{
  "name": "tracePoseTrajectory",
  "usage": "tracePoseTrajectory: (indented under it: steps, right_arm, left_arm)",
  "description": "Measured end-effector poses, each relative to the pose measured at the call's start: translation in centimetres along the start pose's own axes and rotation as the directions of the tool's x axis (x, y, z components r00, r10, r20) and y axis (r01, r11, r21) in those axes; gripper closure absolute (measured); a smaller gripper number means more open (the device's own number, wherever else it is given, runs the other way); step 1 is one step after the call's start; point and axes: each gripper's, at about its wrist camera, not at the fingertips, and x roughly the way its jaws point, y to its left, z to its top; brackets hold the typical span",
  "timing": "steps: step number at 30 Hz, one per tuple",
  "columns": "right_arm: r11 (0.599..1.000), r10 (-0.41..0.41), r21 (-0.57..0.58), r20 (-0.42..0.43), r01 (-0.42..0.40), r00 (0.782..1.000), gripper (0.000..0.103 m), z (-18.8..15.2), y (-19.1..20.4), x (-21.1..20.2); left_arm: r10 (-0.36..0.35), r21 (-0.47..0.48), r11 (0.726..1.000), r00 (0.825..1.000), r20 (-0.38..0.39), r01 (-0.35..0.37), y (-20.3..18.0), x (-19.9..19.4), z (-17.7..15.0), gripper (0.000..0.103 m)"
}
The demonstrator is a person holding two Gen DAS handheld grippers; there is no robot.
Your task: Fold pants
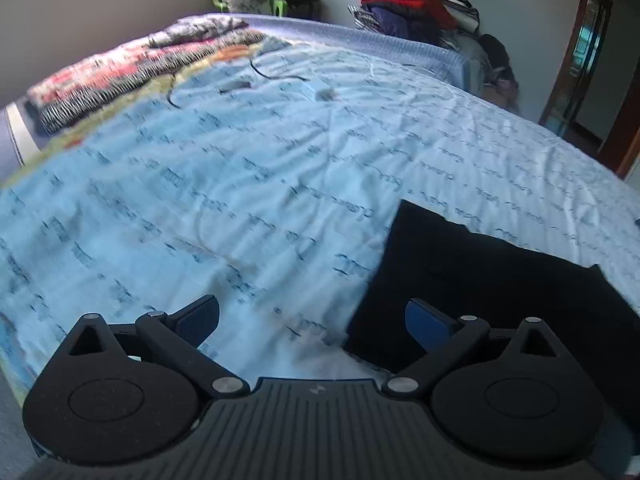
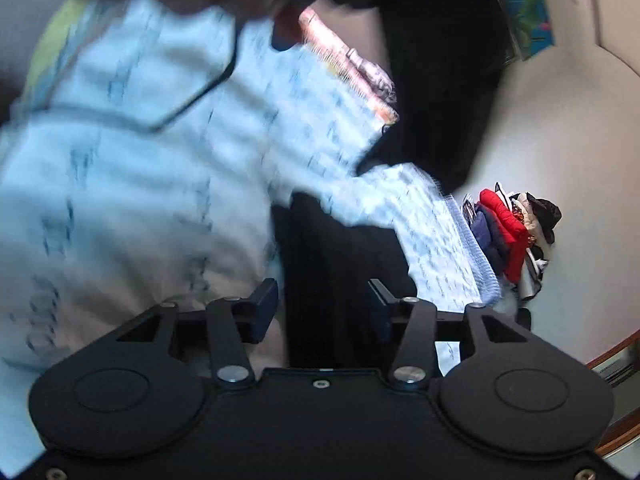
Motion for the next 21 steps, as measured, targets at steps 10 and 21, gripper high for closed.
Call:
tracePoseTrajectory:
  steps: [10,21]
  right_arm:
    - [0.993,0.017,0.113,0.051,-0.022,0.999,0.094,0.5,-1.3,1.7]
    - [0.776,0.145,0.579,0.221,-0.249,0.964,0.095,-2.5,-10.3,0.8]
  left_arm:
    - [-0.262,-0.251,0.942,0.957,-0.124,0.225,1.6,2.9,-0.4,0.006]
    - [-0.501,-0.419,0.814,0.851,-0.155,0.403,0.7,7.9,0.9,0.008]
